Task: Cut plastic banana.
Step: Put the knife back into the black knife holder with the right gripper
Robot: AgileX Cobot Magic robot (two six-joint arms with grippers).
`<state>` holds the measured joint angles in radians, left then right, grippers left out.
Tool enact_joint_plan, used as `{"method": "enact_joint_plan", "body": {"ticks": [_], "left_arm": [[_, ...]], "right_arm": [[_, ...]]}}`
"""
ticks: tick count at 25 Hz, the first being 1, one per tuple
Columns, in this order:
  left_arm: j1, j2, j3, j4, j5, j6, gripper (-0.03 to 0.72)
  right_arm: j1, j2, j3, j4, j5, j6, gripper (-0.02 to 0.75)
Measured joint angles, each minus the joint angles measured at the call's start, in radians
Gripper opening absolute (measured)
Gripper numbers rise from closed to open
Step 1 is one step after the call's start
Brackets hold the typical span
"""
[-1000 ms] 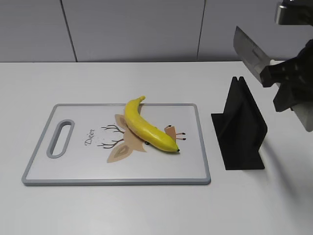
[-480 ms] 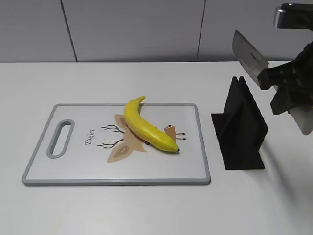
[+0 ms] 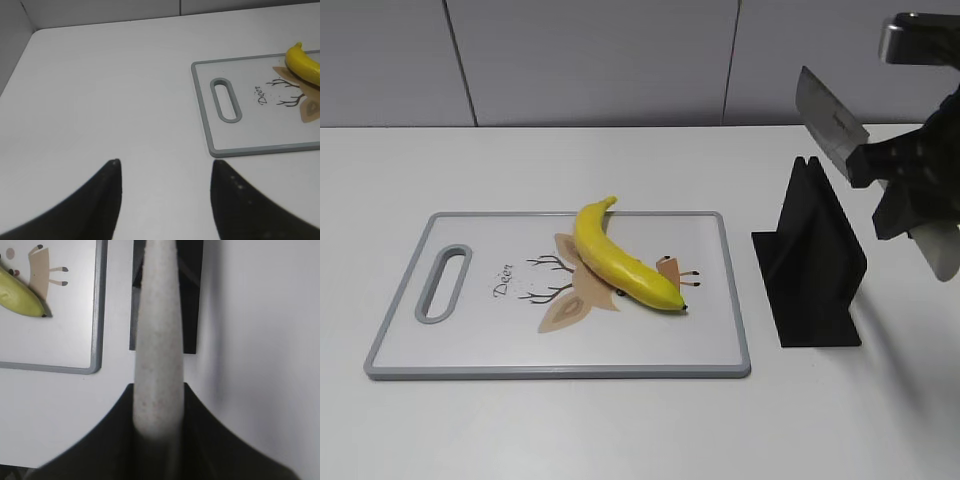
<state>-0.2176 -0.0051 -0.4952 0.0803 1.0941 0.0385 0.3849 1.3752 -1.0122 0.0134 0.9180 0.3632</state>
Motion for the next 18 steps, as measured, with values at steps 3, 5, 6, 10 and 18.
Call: {"method": "enact_joint_plan", "body": {"ticks": [3,5,6,10,18], "left_arm": [[0.000,0.000,0.000,0.000,-0.003,0.000,0.554],[0.000,0.000,0.000,-0.001,-0.003,0.000,0.554],[0.000,0.000,0.000,-0.001,-0.003,0.000,0.554],[0.000,0.000,0.000,-0.001,-0.003,0.000,0.554],[0.000,0.000,0.000,-0.001,-0.003,0.000,0.554]], "right_arm": [[0.000,-0.001,0.013,0.000,-0.002,0.004,0.176],[0.000,-0.001,0.027,0.000,-0.002,0.005,0.176],[0.000,-0.001,0.035,0.000,-0.002,0.006,0.176],[0.000,-0.001,0.069,0.006,-0.021,0.008,0.176],[0.000,0.001,0.103,0.015,-0.059,0.009,0.176]]}}
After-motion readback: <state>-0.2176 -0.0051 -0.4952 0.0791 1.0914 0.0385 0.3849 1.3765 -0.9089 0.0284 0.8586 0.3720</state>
